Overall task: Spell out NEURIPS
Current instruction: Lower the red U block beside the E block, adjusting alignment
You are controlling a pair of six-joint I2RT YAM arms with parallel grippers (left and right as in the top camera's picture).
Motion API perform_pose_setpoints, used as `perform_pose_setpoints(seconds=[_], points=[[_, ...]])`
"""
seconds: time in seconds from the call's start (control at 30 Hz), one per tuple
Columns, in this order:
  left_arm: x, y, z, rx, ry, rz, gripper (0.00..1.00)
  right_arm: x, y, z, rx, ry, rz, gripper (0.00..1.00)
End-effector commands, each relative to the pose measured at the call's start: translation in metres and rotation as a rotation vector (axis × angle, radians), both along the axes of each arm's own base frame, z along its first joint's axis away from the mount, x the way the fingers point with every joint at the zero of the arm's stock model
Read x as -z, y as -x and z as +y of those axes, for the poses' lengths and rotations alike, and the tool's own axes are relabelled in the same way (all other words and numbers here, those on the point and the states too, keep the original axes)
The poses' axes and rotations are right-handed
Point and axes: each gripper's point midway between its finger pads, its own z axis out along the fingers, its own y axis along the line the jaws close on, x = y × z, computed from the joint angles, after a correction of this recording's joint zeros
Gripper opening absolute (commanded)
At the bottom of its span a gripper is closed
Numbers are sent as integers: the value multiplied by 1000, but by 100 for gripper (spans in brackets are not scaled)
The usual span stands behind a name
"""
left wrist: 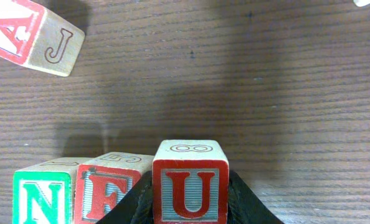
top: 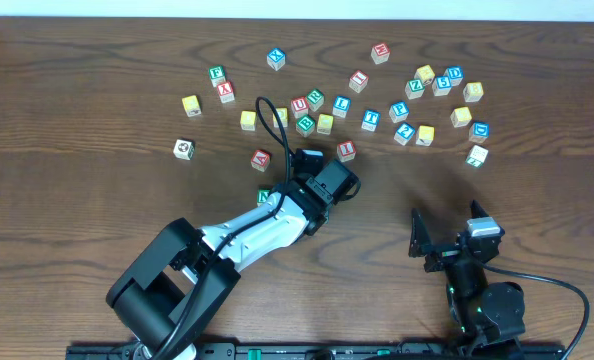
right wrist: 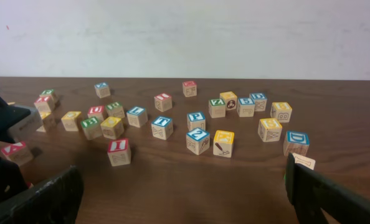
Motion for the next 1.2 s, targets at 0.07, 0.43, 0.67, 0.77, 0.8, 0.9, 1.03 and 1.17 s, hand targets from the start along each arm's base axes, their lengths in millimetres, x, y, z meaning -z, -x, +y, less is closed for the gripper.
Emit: perform_pose_setpoints(seconds=[0.07,0.43,0.67,0.77,0.8,0.9,1.03,1.17], points=[[8,3,11,-31,-30,8,7,1,0,-2,5,13,1,99],[8,2,10,-60,-11,3,7,1,0,-2,5,13,0,99],[6,-1,6,-65,8,-12,8,1,0,-2,5,13,1,99],[5,-3,5,-65,16,-21,8,1,0,-2,5,13,0,99],[5,-5,3,-61,22,-27,7,1,0,-2,5,13,0,99],[5,-9,-1,-62,39,-45,7,1,0,-2,5,13,0,99],[3,-15,-6,-61,61,-67,7,1,0,-2,5,13,0,99],[2,-18,-3,-69,63,-70,7,1,0,-2,5,13,0,99]])
